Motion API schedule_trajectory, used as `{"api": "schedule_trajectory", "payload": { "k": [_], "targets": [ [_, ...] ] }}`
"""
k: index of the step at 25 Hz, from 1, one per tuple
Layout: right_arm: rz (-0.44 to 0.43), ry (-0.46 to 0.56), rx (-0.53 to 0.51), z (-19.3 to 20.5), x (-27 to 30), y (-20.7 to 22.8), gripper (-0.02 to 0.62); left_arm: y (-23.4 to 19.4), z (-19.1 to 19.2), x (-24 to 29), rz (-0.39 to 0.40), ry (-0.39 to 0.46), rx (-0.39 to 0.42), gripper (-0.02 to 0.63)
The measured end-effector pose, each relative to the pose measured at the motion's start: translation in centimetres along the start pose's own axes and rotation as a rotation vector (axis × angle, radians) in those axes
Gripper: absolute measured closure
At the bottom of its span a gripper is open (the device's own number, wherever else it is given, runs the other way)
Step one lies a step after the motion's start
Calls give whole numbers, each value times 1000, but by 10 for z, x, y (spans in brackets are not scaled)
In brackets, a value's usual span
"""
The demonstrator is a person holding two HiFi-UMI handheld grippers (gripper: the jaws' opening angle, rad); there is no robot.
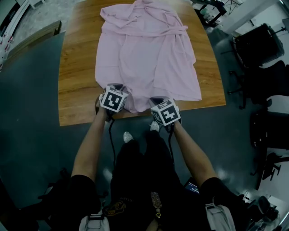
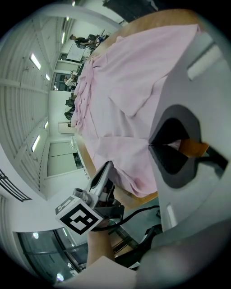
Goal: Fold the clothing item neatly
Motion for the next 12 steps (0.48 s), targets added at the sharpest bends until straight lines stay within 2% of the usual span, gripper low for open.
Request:
{"api": "schedule_trajectory", "payload": {
  "k": [1,5,12],
  "targets": [
    [1,1,0,0,0,0,586,0,0,0,-6,2,11,584],
    [10,2,-2,1,-1,1,586,3,0,-14,-29,9,35,588],
    [22,15,-29,-2,-10,-1,586,14,20,-62,-90,25,-9,588]
  ]
}}
Point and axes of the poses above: the fingertips, and each gripper's own axes: x forward along the fingers, y to its right, z out of its underside, the point moved 9 cm from there along -x, backward along the fingers, and after that the axes turned 5 degrees about x, right-handed, at the moved point
